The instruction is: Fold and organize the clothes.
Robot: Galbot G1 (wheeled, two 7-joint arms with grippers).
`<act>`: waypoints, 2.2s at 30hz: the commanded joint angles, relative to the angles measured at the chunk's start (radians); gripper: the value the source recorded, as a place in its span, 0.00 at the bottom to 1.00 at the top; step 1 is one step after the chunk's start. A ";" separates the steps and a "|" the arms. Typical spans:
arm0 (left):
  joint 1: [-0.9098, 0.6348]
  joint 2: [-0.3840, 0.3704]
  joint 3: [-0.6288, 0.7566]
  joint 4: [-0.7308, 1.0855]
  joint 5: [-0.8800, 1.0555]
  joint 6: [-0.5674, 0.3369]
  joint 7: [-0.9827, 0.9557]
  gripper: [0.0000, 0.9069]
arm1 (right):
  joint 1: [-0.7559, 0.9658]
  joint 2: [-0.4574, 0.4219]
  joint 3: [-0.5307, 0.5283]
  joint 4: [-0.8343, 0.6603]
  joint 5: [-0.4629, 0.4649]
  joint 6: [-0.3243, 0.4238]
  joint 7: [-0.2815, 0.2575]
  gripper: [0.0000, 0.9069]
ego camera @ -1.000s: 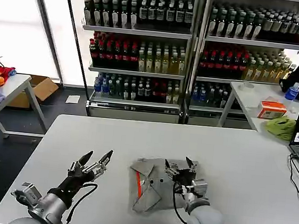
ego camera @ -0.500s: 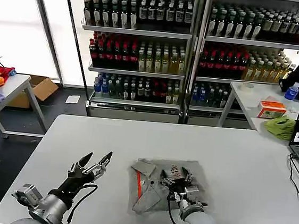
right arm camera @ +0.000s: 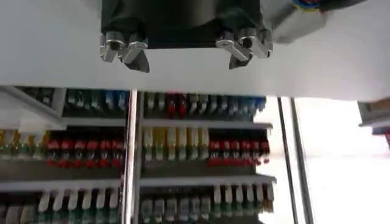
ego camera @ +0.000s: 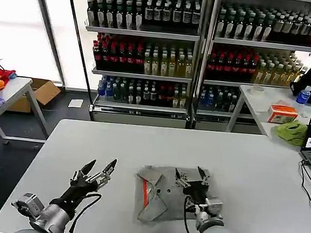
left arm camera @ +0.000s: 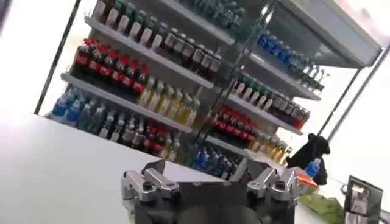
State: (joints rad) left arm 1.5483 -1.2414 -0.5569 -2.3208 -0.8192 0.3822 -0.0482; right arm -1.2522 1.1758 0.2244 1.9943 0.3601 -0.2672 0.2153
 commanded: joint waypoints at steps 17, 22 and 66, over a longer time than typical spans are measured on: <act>0.063 -0.046 -0.044 0.022 0.274 -0.102 0.034 1.00 | -0.342 -0.042 0.745 -0.081 0.302 0.314 -0.290 1.00; 0.063 -0.054 -0.040 0.015 0.279 -0.100 0.035 1.00 | -0.335 -0.035 0.717 -0.062 0.302 0.296 -0.295 1.00; 0.099 -0.116 -0.210 -0.024 0.389 -0.051 0.174 1.00 | -0.394 -0.024 0.716 -0.063 0.181 0.266 -0.295 1.00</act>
State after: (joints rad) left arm 1.6443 -1.3405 -0.7210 -2.3306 -0.4523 0.3008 0.0735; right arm -1.6277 1.1641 0.8752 1.9543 0.5418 0.0036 -0.0758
